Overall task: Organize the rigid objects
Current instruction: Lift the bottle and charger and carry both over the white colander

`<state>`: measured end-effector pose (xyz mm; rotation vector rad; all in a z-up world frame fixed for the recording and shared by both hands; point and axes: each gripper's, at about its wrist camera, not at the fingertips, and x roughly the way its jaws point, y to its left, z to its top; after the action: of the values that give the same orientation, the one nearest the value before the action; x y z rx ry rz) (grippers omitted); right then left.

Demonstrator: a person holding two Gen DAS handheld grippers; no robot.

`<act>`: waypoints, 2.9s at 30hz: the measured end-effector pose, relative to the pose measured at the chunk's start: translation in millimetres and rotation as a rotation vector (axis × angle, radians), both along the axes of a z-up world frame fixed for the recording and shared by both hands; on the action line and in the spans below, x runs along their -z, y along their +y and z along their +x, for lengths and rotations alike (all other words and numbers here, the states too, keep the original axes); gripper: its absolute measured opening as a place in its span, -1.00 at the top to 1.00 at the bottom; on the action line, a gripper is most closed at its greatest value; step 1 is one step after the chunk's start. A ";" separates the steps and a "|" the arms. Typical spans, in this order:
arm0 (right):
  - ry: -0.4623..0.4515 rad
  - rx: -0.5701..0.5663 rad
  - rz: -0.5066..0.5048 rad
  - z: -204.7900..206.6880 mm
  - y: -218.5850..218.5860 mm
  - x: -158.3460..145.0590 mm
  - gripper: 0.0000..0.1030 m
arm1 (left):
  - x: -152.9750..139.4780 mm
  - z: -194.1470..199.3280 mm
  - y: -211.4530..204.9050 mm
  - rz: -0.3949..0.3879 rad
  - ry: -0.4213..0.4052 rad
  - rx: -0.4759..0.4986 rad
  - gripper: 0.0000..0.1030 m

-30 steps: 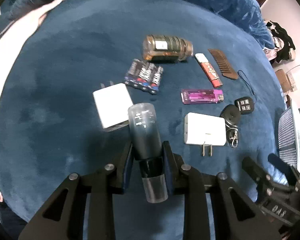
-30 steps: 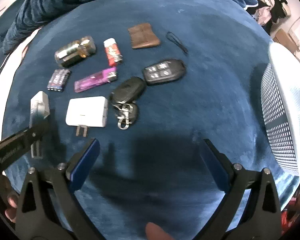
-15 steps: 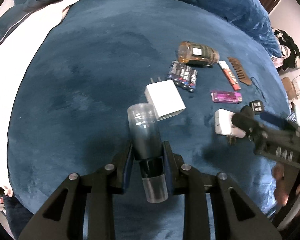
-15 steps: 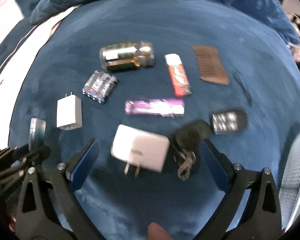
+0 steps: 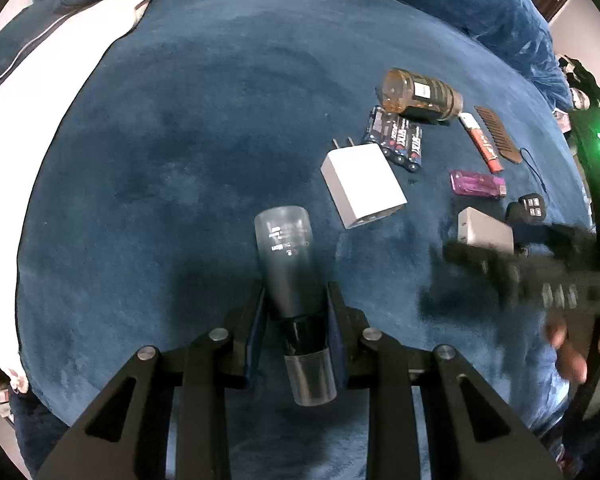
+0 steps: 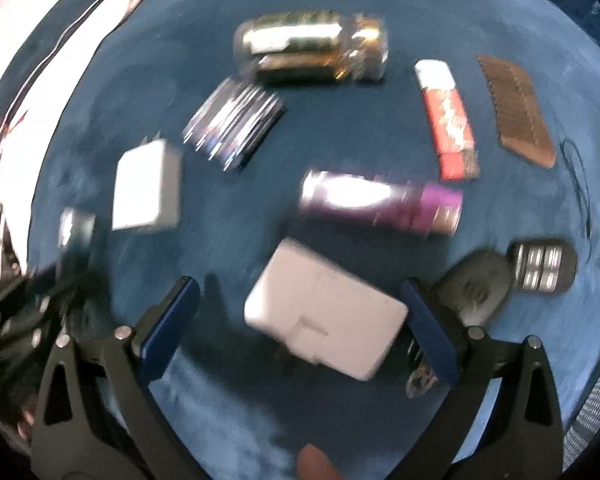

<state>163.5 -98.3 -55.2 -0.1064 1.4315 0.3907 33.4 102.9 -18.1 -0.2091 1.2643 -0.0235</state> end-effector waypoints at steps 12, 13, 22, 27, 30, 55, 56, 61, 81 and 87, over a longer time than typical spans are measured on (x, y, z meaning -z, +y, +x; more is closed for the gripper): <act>-0.050 -0.051 -0.102 -26.1 3.5 -2.2 -0.45 | -5.3 -6.3 -8.2 0.003 -0.018 0.012 0.44; -0.032 -0.055 -0.116 -26.1 4.4 2.6 -0.41 | -5.7 -6.7 -8.1 0.003 -0.018 0.011 0.44; -0.067 0.022 -0.025 -46.6 -2.1 -24.2 -0.32 | -16.4 -9.8 -8.6 0.009 -0.037 0.003 0.45; -0.110 0.046 0.004 -60.0 -15.6 -49.2 -0.32 | -30.9 -13.5 -19.8 0.015 -0.068 0.023 0.45; -0.127 0.048 0.005 -72.7 -27.3 -61.3 -0.32 | -39.0 -16.8 -30.3 0.017 -0.084 0.043 0.45; -0.317 0.310 0.005 -113.0 -161.6 -138.9 -0.32 | -117.4 -17.7 -182.7 0.012 -0.210 0.302 0.45; -0.323 0.320 0.003 -114.4 -167.5 -141.3 -0.32 | -119.8 -17.5 -187.8 0.012 -0.213 0.310 0.45; -0.347 0.361 -0.010 -121.0 -193.6 -151.5 -0.32 | -132.5 -15.0 -219.9 -0.003 -0.224 0.353 0.45; -0.347 0.636 -0.055 -156.8 -321.9 -154.7 -0.32 | -146.5 -4.8 -378.1 -0.084 -0.191 0.584 0.45; -0.335 0.695 -0.059 -164.2 -345.4 -147.5 -0.32 | -139.1 -5.1 -413.8 -0.085 -0.160 0.632 0.44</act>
<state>-0.7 -443.7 92.3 0.2651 1.0642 -0.2342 28.2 -310.9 121.0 0.1244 1.1271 -0.6258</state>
